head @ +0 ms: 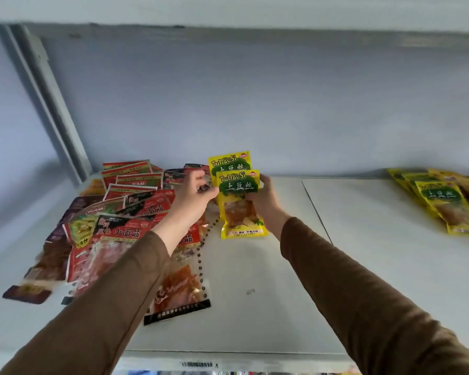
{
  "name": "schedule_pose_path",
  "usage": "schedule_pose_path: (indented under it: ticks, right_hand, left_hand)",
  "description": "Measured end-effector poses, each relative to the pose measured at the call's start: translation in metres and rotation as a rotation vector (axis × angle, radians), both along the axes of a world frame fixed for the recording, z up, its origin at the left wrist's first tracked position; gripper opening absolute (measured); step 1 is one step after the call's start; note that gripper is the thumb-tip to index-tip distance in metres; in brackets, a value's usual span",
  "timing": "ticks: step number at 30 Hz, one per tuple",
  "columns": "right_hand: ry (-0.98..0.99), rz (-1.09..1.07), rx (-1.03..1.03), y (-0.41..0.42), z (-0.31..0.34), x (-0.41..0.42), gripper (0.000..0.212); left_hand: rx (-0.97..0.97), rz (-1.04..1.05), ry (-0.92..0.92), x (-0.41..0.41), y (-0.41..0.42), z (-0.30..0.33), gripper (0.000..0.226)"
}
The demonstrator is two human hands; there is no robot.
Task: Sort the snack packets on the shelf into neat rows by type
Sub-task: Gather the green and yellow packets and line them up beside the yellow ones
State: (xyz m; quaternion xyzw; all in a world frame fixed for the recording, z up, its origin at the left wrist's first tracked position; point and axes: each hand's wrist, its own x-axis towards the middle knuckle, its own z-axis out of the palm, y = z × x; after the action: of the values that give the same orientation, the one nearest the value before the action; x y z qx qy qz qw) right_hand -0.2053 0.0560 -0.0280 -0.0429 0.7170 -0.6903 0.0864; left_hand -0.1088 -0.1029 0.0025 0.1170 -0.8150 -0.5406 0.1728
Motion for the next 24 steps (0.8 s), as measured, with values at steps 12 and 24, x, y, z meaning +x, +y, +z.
schedule_pose_path:
  ticks: [12,24]
  right_hand:
    - [0.160,0.032,-0.344,0.002,0.038,0.025,0.041]
    - [0.251,-0.040,0.854,-0.001,0.012,-0.042,0.066]
  left_hand:
    - [0.314,-0.146,0.159,-0.016,0.032,0.004,0.051]
    - [0.423,0.029,0.179,-0.005,-0.036,0.003,0.042]
